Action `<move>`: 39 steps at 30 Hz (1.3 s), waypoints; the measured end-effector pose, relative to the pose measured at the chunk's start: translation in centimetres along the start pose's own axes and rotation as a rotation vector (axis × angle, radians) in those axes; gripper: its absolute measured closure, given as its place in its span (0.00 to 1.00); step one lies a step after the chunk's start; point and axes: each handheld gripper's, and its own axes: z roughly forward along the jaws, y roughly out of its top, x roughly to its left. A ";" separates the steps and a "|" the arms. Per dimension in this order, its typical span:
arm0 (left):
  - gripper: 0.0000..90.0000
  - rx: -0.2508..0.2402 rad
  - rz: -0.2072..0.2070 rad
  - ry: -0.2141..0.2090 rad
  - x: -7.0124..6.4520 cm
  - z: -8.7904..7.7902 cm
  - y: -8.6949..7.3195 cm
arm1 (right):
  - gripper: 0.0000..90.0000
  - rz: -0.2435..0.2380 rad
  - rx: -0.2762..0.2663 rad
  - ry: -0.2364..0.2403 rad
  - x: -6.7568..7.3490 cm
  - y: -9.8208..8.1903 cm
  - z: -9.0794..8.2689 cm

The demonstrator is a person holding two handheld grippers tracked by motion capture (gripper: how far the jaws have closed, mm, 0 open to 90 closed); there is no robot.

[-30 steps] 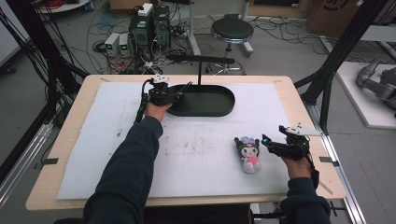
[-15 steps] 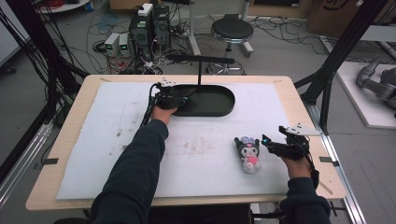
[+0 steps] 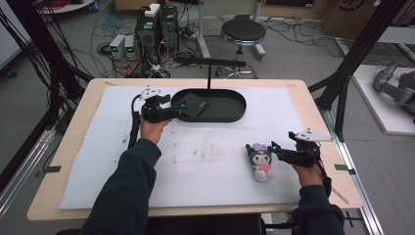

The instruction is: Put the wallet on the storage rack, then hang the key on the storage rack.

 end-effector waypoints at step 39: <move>0.25 0.039 0.040 0.103 2.5 -11.6 -5.5 | 0.23 0.023 0.065 0.102 1.7 0.4 0.0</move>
